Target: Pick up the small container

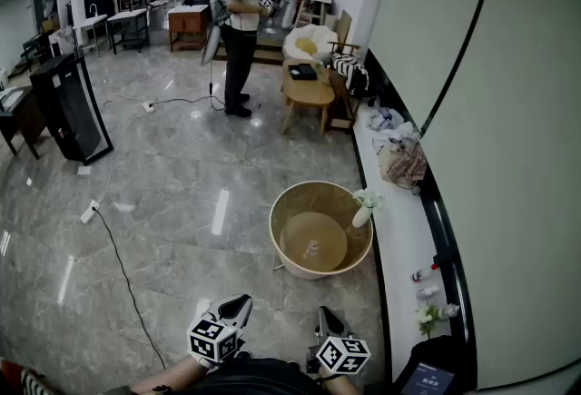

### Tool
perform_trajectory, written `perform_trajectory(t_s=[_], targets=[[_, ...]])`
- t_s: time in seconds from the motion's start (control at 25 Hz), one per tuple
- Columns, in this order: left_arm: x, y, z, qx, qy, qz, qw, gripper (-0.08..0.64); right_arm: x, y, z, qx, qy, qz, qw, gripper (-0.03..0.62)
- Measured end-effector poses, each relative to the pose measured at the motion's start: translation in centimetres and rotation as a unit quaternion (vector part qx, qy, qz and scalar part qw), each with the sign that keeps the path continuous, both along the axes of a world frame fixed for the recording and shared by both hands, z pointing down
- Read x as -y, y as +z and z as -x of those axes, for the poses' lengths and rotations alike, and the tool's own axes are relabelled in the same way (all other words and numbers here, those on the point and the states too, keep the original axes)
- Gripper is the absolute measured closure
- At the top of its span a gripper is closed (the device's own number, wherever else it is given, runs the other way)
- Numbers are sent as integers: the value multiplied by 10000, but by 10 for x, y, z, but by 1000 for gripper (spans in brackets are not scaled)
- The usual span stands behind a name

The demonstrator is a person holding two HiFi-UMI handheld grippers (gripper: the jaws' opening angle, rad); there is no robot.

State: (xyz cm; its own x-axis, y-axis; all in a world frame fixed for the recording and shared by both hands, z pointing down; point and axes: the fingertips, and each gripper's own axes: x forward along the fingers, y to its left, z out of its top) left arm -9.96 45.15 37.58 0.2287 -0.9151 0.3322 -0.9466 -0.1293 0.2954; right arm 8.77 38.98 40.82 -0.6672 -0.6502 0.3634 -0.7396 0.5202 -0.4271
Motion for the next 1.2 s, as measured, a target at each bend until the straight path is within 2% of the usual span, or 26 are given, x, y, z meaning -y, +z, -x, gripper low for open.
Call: perform_trajectory(t_s=[0.24, 0.36, 0.8, 1.04, 1.2], targets=[[-7, 25, -75, 2, 355, 566, 9978, 545, -15, -12, -49, 295, -128, -55, 9995, 586], [-10, 29, -99, 103, 518, 655, 9965, 545, -21, -10, -68, 374, -63, -51, 9993, 586], [-10, 34, -132, 109, 536, 765, 9956, 545, -22, -10, -102, 470, 60, -113, 9988, 586], [-3, 33, -156, 139, 538, 823, 9951, 545, -20, -7, -117, 406, -115, -215, 9989, 586], [0, 39, -177, 163, 540, 869, 9946, 544, -20, 7, -130, 474, -254, -20, 9985, 586]])
